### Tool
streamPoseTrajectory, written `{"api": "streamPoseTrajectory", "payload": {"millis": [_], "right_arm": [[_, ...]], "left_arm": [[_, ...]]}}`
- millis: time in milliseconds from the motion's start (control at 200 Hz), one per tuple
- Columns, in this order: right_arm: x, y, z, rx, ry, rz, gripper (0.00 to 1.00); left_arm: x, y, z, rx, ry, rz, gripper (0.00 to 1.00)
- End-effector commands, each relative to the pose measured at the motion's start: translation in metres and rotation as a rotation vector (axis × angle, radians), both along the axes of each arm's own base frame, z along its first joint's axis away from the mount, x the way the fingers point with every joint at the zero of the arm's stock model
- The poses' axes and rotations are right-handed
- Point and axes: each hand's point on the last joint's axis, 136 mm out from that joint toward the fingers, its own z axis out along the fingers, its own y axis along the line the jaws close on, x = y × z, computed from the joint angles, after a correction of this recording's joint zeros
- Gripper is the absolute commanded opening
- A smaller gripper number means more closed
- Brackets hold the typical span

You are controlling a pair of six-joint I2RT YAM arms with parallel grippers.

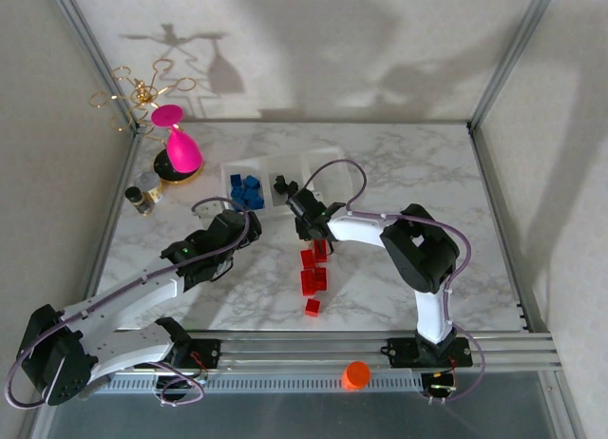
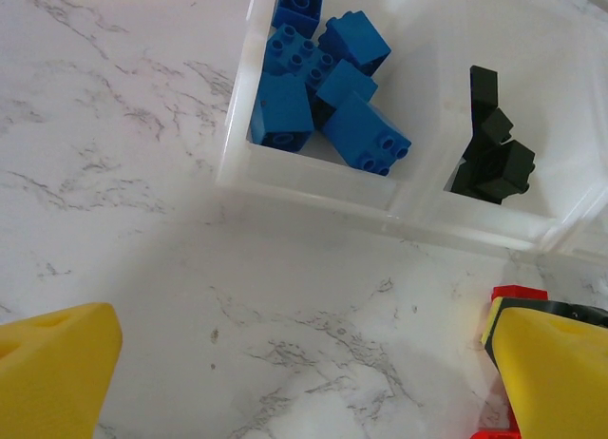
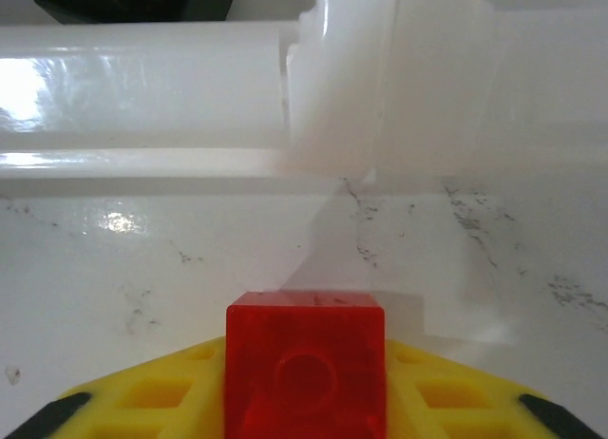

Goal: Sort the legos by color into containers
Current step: Pick up the lego from the center of the table, then place the lego in the container.

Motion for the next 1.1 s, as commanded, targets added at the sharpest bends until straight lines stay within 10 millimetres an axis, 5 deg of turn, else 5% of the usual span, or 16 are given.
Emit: {"api": "streamPoseTrajectory", "payload": {"millis": [0,431,641,801,1096], "right_arm": [[-0.006,0.008,0.013,0.040,-0.010,0.039,0.34],[-0.018,0.001,0.062,0.109,-0.077,0.104,0.27],[-0.013,-0.013,0.099,0.157,-0.129,0.108,0.27],[0.013,-0.031,0.125,0.156,-0.192,0.084,0.28],[0.085,-0.059,0.125,0.109,-0.235,-0.006,0.30]], "left_arm": [[0.000,0.001,0.002,-0.012,-0.006,0.015,1.00],[-0.002,-0.003,0.016,-0.034,-0.025,0.008,1.00],[0.001,-0.023,0.025,-0.053,-0.044,-0.035,1.00],[0.009,-0.046,0.032,-0.089,-0.066,-0.071,1.00],[0.033,-0.089,0.040,-0.109,-0.098,-0.143,1.00]]}}
